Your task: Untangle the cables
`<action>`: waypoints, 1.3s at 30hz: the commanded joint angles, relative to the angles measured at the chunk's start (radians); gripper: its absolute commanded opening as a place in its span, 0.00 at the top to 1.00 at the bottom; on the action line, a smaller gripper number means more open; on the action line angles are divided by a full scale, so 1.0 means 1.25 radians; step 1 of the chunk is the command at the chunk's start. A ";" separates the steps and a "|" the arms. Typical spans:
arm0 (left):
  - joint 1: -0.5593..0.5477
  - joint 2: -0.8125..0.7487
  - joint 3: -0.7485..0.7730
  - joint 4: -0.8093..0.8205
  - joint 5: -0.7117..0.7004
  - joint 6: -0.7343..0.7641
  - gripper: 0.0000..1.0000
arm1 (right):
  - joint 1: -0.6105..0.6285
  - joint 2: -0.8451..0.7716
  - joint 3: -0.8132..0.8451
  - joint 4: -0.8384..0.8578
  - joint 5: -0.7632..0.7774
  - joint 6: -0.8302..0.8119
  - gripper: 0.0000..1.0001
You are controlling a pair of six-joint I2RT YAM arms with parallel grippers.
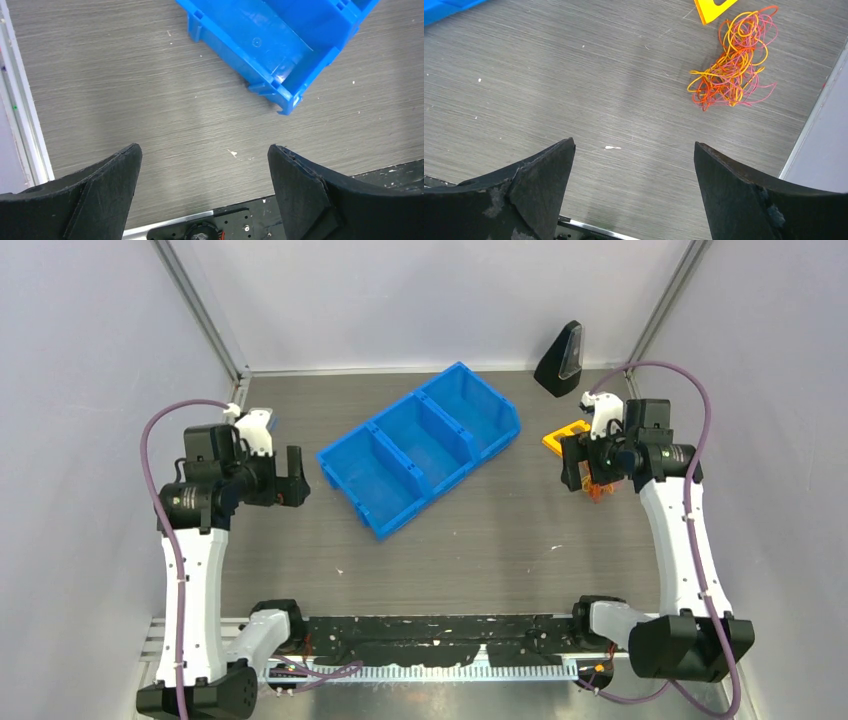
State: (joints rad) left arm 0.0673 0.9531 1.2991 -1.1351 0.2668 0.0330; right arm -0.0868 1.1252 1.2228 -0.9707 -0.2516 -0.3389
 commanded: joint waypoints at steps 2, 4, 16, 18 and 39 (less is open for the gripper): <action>0.000 0.020 0.055 0.004 -0.030 0.050 0.01 | -0.030 0.036 0.057 -0.031 0.018 -0.054 0.05; -0.001 0.025 0.071 0.007 -0.028 0.065 0.01 | -0.076 0.090 0.082 -0.050 0.018 -0.083 0.05; -0.046 0.010 0.074 0.052 0.121 0.107 0.01 | -0.196 0.436 0.190 0.007 0.081 -0.151 0.05; -0.046 -0.007 0.048 0.087 0.131 0.098 0.01 | -0.196 0.490 0.209 0.016 0.076 -0.141 0.05; -0.207 -0.080 -0.128 0.329 0.322 0.096 0.01 | -0.131 0.371 0.142 -0.080 -0.286 -0.306 0.94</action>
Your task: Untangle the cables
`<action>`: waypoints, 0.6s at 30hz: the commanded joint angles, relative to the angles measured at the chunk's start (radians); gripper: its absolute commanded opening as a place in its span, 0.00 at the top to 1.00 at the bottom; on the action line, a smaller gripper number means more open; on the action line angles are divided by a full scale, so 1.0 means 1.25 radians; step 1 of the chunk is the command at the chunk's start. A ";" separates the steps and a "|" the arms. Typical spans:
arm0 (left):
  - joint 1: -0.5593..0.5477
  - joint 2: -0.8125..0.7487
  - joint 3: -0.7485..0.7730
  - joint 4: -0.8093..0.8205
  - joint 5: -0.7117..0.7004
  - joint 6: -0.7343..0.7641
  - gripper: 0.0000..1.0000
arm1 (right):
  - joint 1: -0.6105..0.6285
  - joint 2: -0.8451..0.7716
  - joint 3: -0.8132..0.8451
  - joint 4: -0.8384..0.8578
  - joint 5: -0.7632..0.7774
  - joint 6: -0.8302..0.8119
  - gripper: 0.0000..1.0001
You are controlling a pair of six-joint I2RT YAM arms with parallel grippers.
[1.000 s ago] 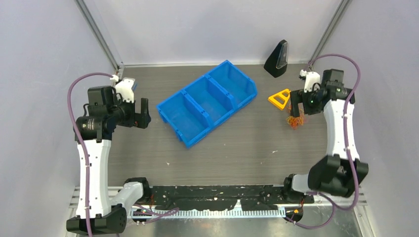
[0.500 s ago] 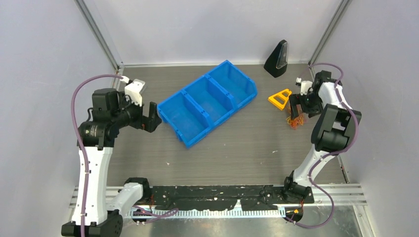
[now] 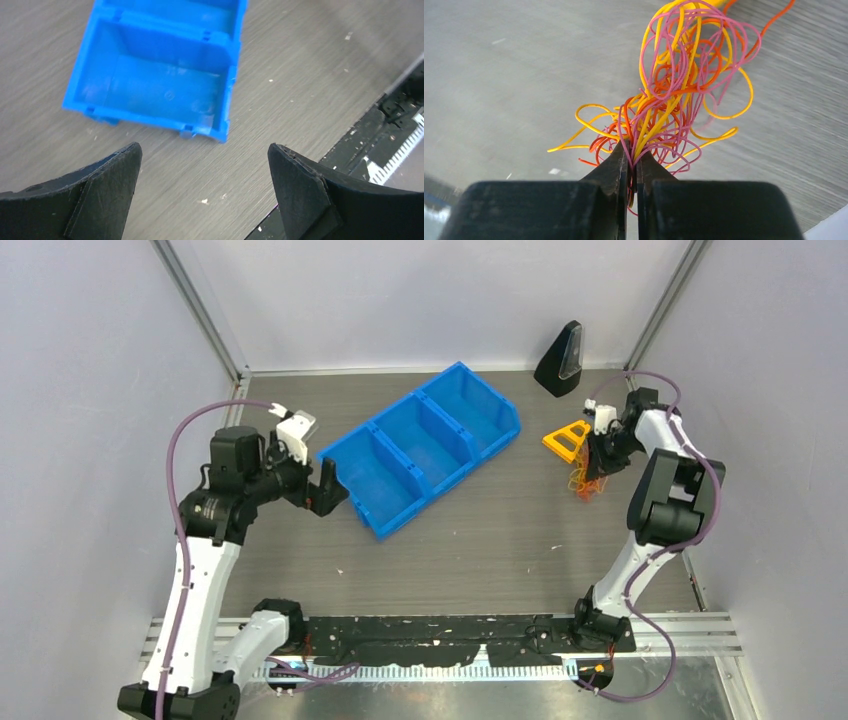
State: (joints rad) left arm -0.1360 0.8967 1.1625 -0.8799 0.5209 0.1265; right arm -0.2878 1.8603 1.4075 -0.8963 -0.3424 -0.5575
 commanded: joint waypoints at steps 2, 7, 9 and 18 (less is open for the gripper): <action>-0.091 -0.039 -0.037 0.178 0.151 0.020 0.01 | 0.056 -0.297 -0.011 -0.228 -0.297 -0.194 0.94; -0.269 -0.051 -0.110 0.396 0.118 -0.032 0.01 | 0.208 -0.471 -0.038 -0.330 -0.407 -0.252 0.93; -0.359 -0.035 -0.120 0.457 0.037 -0.021 0.01 | 0.285 -0.517 -0.055 -0.326 -0.432 -0.235 0.90; -0.612 0.145 -0.105 0.588 -0.047 0.047 0.01 | 0.468 -0.569 -0.093 -0.294 -0.549 -0.202 0.79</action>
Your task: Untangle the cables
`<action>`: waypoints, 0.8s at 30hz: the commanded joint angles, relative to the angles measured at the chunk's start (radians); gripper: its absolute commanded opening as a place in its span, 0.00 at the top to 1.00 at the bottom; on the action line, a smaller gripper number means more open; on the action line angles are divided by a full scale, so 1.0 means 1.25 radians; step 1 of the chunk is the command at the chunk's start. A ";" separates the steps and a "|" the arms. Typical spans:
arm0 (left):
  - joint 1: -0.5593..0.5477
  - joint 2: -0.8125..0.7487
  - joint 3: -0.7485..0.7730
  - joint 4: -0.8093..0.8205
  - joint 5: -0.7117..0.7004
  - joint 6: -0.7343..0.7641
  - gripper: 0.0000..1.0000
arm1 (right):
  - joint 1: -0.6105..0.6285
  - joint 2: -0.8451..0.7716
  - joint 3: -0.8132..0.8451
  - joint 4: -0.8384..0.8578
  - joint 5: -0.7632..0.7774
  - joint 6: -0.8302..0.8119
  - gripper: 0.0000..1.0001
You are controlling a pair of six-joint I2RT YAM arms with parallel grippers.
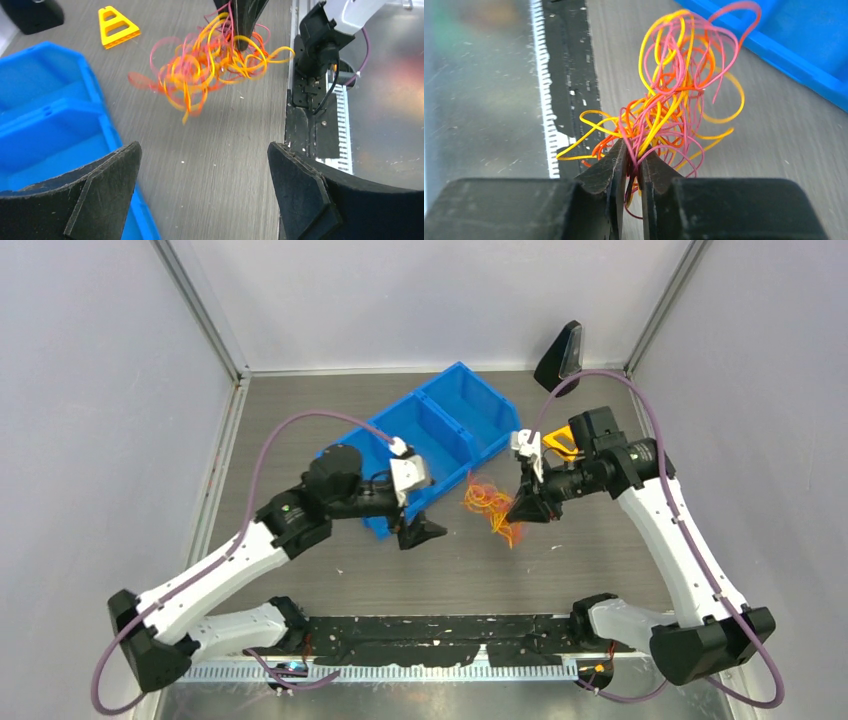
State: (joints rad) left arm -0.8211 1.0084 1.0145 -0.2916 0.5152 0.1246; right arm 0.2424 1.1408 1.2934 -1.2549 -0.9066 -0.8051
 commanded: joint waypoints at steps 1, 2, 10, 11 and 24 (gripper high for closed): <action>-0.084 0.077 0.016 0.126 -0.045 0.060 0.01 | 0.054 0.014 0.000 -0.021 -0.106 -0.021 0.77; -0.100 0.098 0.016 0.139 -0.055 0.065 0.01 | 0.071 0.018 0.005 -0.028 -0.119 -0.031 0.77; -0.122 0.250 0.073 0.197 -0.046 -0.022 0.16 | 0.153 0.054 0.014 -0.037 -0.131 -0.063 0.70; -0.122 0.261 0.078 0.197 -0.021 -0.027 0.27 | 0.154 0.054 0.016 -0.026 -0.134 -0.056 0.71; -0.025 -0.030 -0.212 0.090 -0.006 0.030 0.05 | 0.174 0.006 -0.220 0.134 0.308 0.074 0.04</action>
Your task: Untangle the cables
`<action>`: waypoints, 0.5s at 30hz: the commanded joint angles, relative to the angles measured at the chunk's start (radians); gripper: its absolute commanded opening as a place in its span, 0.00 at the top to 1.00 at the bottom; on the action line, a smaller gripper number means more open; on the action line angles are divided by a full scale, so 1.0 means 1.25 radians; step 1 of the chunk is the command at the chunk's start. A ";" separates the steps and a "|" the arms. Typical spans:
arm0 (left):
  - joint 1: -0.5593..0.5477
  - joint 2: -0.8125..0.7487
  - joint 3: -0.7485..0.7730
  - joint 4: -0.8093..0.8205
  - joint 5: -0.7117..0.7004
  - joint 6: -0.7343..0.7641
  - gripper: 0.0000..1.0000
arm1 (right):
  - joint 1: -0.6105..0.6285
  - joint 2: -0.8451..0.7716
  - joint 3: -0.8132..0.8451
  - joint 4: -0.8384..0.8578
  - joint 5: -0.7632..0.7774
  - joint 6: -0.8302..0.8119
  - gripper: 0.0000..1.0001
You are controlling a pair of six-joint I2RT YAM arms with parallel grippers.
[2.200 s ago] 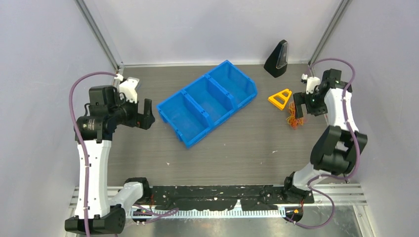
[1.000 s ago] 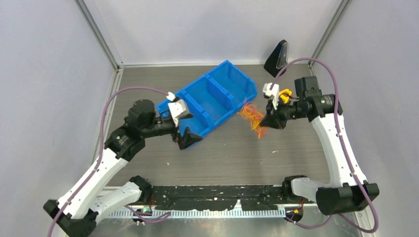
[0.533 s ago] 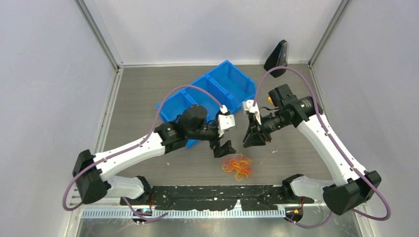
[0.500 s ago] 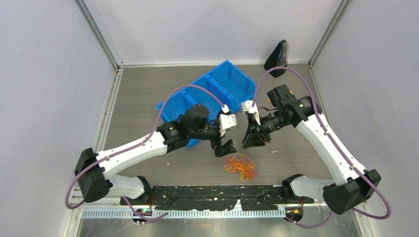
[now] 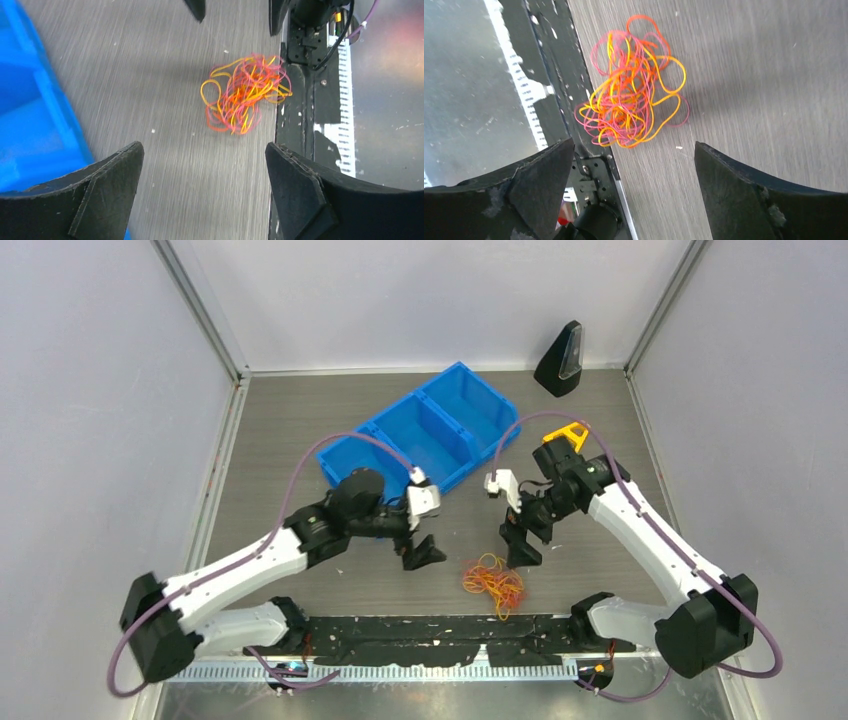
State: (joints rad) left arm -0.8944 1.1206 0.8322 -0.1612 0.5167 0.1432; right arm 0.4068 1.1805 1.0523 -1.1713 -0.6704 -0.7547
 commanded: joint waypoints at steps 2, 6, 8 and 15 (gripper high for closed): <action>0.052 -0.172 -0.092 -0.043 -0.026 0.005 0.05 | 0.114 0.001 -0.046 0.091 0.168 0.052 0.05; 0.081 -0.229 -0.109 -0.073 -0.051 -0.015 0.04 | 0.213 0.111 -0.101 0.138 0.274 0.044 0.05; 0.086 -0.247 -0.117 -0.073 -0.078 -0.019 0.03 | 0.233 0.165 -0.115 0.169 0.294 0.044 0.04; 0.092 -0.261 -0.115 -0.090 -0.133 -0.034 0.01 | 0.248 0.268 -0.081 0.212 0.271 0.063 0.74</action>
State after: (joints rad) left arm -0.7841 0.8120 0.6846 -0.2600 0.4042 0.1200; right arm 0.7109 1.5211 0.9039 -0.9440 -0.3298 -0.6907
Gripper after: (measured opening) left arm 0.982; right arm 0.545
